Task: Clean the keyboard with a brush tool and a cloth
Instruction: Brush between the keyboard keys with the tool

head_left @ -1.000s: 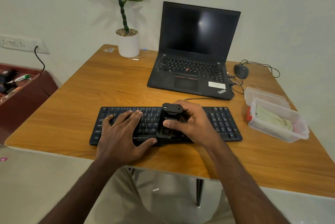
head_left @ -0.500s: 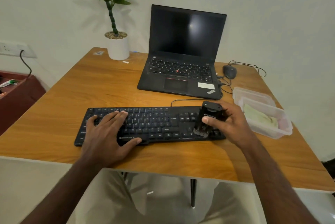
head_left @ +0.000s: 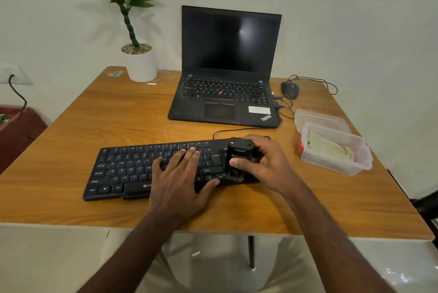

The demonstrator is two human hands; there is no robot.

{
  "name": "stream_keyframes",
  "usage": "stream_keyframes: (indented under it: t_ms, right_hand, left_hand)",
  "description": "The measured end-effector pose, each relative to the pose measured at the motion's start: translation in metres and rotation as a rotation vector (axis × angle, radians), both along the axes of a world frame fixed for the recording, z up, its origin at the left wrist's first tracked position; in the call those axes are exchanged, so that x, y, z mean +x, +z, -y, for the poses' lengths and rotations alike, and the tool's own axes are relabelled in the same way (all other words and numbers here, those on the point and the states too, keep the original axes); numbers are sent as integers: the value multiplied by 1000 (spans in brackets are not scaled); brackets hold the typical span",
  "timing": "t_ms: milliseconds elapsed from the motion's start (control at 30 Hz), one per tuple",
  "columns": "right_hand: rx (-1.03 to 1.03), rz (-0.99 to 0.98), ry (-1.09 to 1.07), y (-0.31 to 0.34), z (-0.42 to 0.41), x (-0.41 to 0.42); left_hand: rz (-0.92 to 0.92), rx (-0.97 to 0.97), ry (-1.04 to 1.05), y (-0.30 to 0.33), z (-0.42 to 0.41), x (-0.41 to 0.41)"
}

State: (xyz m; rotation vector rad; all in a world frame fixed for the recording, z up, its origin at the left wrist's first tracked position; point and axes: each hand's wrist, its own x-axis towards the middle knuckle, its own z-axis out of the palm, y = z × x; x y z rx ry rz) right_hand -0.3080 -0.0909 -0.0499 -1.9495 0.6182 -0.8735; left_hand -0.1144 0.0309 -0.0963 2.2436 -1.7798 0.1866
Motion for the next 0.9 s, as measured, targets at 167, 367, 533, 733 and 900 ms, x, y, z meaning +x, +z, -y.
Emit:
stream_keyframes:
  t_ms: [167, 367, 533, 733, 900]
  right_hand:
    - [-10, -108, 29, 4, 18, -33]
    - [7, -2, -18, 19, 21, -41]
    - [4, -2, 24, 3, -2, 7]
    - [-46, -117, 40, 4, 15, -18]
    - [-26, -38, -58, 12, 30, -49]
  left_hand:
    - [-21, -7, 5, 1, 0, 1]
    - [-20, -2, 5, 2, 2, 0]
    - [-23, 4, 7, 3, 1, 0]
    - [-41, -1, 13, 3, -1, 1]
    - [-43, 4, 11, 4, 1, 0]
